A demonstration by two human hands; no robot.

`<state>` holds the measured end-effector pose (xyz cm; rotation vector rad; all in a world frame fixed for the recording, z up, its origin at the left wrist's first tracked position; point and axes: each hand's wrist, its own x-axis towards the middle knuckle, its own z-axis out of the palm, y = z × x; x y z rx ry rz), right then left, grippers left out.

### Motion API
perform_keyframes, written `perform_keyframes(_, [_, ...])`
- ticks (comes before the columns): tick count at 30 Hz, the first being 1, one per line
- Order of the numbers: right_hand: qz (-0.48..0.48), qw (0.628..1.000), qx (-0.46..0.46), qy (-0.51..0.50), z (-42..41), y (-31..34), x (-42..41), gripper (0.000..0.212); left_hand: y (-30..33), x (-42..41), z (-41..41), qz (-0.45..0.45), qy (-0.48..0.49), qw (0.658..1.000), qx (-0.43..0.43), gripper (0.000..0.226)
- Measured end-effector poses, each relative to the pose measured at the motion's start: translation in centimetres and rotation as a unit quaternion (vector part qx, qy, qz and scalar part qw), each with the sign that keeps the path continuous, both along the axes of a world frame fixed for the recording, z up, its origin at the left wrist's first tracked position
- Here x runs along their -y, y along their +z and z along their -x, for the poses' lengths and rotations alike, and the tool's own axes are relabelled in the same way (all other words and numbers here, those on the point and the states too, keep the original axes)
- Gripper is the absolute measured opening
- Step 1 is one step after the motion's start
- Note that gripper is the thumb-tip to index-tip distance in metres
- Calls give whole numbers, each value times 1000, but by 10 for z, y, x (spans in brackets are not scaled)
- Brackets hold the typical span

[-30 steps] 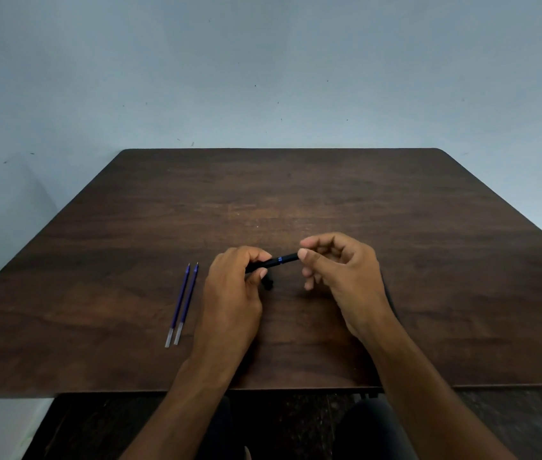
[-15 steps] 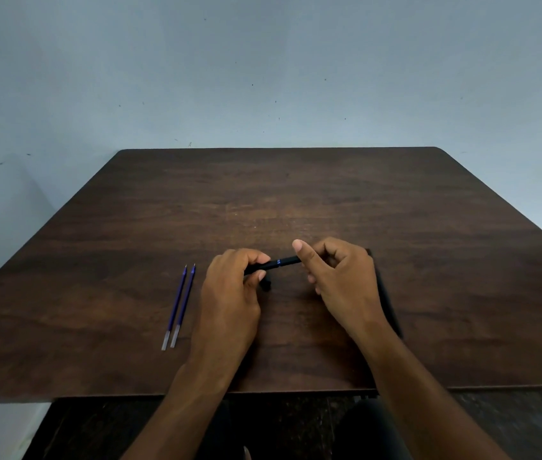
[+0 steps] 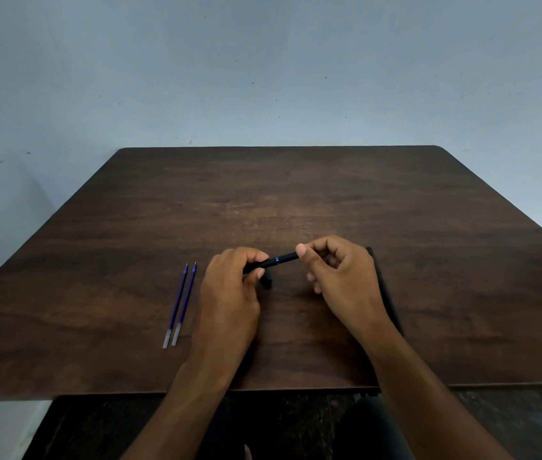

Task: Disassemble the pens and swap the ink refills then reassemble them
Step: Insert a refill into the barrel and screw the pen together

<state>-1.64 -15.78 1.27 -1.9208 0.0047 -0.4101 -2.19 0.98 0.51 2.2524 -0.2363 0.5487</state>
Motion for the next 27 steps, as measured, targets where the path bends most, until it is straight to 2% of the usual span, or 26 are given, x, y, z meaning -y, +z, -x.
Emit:
perform_keyframes(5, [66, 997, 21, -16, 0, -1, -2, 40, 1, 0, 3, -4, -9, 1000, 7, 23])
perform_keyframes(8, [72, 997, 24, -21, 0, -1, -3, 54, 2, 1, 3, -5, -12, 1000, 5, 23])
perform_keyframes(10, [44, 998, 23, -34, 1, -1, -3, 48, 3, 0, 4, -2, -9, 1000, 6, 22])
perform_keyframes(13, [-21, 1000, 11, -8, 4, 0, -3, 14, 3, 0, 4, 0, -5, 1000, 6, 23])
perform_keyframes(15, [-25, 1000, 8, 11, 5, 0, -2, 5, 3, 0, 4, -4, -4, 1000, 4, 23])
perform_keyframes(19, [9, 1000, 9, 1, 4, -2, -1, 14, 2, 1, 4, -2, -6, 1000, 6, 23])
perform_keyframes(23, [73, 997, 35, -6, 3, -3, -2, 33, 1, 1, 4, -3, -12, 1000, 16, 23])
perform_keyframes(27, [58, 998, 32, -5, 2, -2, -3, 51, 1, 1, 5, -5, -14, 1000, 14, 24])
